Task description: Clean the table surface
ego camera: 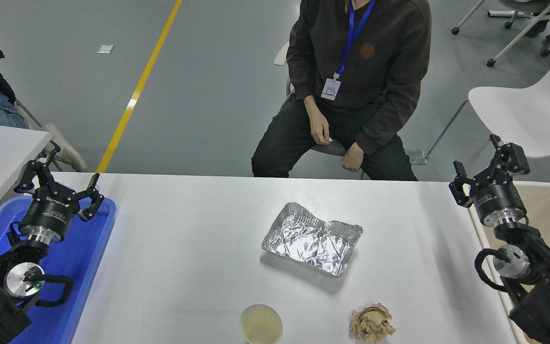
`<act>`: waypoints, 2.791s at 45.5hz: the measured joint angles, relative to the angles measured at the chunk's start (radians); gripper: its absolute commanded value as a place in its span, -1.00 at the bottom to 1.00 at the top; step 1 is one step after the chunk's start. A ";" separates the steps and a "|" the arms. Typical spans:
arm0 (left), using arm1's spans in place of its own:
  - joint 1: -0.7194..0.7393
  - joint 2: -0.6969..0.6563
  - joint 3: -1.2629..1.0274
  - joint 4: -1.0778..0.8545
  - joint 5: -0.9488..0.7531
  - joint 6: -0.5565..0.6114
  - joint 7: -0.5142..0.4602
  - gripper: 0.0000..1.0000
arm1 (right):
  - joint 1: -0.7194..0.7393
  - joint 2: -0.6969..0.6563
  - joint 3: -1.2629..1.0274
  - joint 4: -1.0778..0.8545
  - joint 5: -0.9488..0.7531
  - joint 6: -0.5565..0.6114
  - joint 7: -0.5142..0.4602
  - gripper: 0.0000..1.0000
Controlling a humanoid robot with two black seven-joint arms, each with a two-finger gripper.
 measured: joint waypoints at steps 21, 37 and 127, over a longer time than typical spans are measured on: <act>0.000 0.000 0.000 0.000 0.000 0.000 0.000 1.00 | 0.008 -0.022 0.000 -0.001 0.000 0.000 0.000 1.00; 0.000 0.000 0.000 0.000 0.000 0.000 0.000 1.00 | -0.005 -0.036 -0.026 0.008 0.000 0.005 0.000 1.00; -0.001 -0.002 -0.001 0.000 0.000 -0.002 0.000 1.00 | -0.043 -0.786 -0.436 0.841 -0.166 0.075 -0.326 0.95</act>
